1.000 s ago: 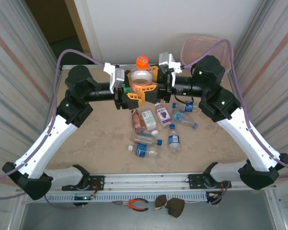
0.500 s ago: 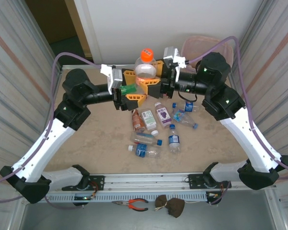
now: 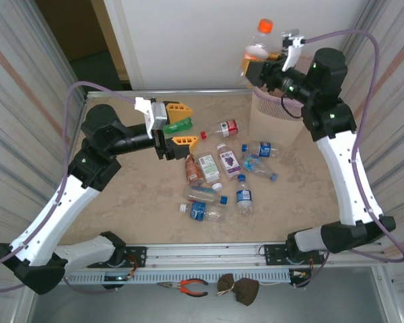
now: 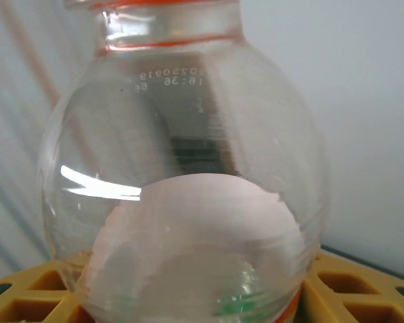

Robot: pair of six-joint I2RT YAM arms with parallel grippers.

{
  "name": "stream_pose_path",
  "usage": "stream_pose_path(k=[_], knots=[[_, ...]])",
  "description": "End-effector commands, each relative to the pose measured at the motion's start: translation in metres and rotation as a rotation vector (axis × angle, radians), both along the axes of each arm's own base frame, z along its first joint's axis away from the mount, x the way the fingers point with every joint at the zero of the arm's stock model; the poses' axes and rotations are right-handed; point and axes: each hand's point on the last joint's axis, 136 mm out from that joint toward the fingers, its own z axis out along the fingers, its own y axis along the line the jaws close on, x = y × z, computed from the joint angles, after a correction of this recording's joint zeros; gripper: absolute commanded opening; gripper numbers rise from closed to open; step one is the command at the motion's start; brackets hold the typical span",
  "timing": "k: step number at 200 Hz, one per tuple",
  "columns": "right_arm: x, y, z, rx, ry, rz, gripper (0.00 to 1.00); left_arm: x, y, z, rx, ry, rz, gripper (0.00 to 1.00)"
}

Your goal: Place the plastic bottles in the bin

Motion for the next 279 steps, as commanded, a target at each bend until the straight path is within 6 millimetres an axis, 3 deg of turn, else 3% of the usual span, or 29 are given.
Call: stream_pose_path(k=[1,51,79,106,120,122,127,159,279], knots=[[0.035,-0.032,0.003,0.144,0.092,-0.139,0.53,-0.002,0.003,0.001,-0.002,-0.018,0.019,0.75],[0.121,-0.115,-0.042,0.475,0.301,-0.425,0.50,-0.005,0.008,-0.003,0.006,-0.013,0.034,0.75],[0.165,-0.140,-0.084,0.701,0.457,-0.481,0.43,-0.006,0.012,-0.005,0.008,-0.020,0.055,0.75],[0.195,-0.151,-0.124,0.852,0.577,-0.568,0.45,-0.006,0.014,-0.010,0.020,-0.021,0.066,0.75],[0.202,-0.157,-0.150,0.886,0.655,-0.667,0.46,-0.006,0.014,-0.011,0.024,-0.023,0.069,0.75],[0.203,-0.158,-0.142,0.894,0.644,-0.669,0.46,-0.006,0.014,-0.011,0.024,-0.023,0.070,0.75],[0.205,-0.159,-0.143,0.903,0.658,-0.688,0.47,-0.005,0.015,-0.012,0.025,-0.023,0.073,0.75],[0.215,-0.161,-0.187,0.989,0.830,-0.845,0.53,-0.003,0.014,-0.016,0.030,-0.020,0.078,0.76],[0.245,-0.147,-0.298,1.104,1.085,-1.067,0.58,0.000,0.015,-0.029,0.038,0.013,0.093,0.76]])
